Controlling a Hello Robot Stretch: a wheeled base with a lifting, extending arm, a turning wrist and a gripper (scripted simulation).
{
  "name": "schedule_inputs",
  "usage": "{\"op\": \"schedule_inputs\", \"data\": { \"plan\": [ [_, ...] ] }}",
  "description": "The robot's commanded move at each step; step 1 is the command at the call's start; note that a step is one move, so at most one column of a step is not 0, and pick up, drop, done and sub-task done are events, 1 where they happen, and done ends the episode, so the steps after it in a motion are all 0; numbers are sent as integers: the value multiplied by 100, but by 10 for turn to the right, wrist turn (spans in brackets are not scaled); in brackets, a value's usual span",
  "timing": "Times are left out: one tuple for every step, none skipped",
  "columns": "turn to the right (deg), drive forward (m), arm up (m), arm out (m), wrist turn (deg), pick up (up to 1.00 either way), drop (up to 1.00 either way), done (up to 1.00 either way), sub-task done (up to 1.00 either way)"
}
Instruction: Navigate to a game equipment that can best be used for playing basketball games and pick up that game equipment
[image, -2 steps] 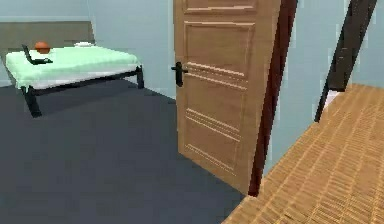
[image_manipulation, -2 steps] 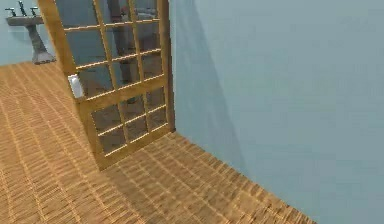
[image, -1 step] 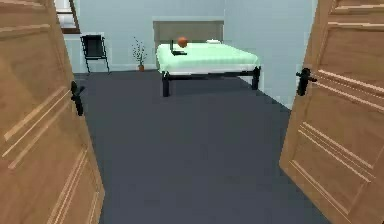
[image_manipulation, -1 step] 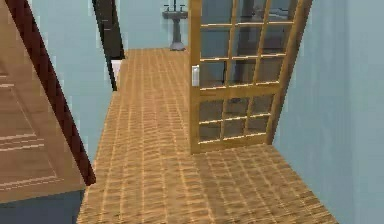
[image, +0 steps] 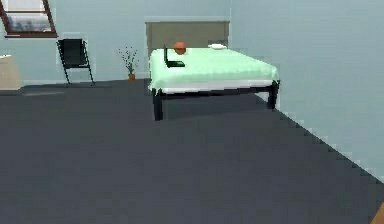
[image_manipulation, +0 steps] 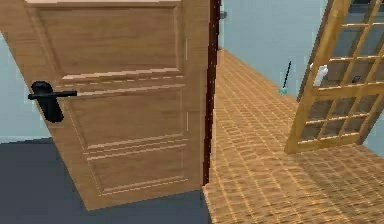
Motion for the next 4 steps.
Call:
{"op": "schedule_inputs", "data": {
  "plan": [
    [-120,0,0,0,0,0,0,0,0],
    [0,5,0,0,0,0,0,0,0],
    [0,65,0,0,0,0,0,0,0],
    [-180,0,0,0,0,0,0,0,0]
  ]
}}
